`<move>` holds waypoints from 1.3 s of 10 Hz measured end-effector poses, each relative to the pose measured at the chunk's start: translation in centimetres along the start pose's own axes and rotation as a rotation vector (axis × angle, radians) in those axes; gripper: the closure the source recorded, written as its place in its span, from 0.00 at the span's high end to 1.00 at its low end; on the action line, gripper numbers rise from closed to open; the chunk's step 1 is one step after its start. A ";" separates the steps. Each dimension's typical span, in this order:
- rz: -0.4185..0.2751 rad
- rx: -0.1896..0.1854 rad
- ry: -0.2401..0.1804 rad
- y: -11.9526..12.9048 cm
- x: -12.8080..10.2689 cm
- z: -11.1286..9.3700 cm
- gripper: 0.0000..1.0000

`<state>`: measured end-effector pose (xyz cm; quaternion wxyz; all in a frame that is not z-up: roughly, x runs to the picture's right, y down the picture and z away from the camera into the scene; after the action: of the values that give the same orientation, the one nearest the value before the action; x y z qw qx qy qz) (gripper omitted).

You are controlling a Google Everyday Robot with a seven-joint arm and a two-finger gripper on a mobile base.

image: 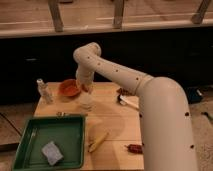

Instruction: Place apple in paper cup

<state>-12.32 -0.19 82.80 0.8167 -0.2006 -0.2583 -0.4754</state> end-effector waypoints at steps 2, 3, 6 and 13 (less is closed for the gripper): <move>-0.001 0.000 -0.002 0.0 0.0 0.0 0.26; 0.000 0.001 -0.004 0.0 -0.1 0.0 0.26; 0.001 0.001 -0.007 -0.1 -0.1 0.0 0.26; 0.003 0.002 -0.013 -0.1 -0.1 0.0 0.34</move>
<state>-12.46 -0.22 82.74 0.8159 -0.2031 -0.2637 -0.4729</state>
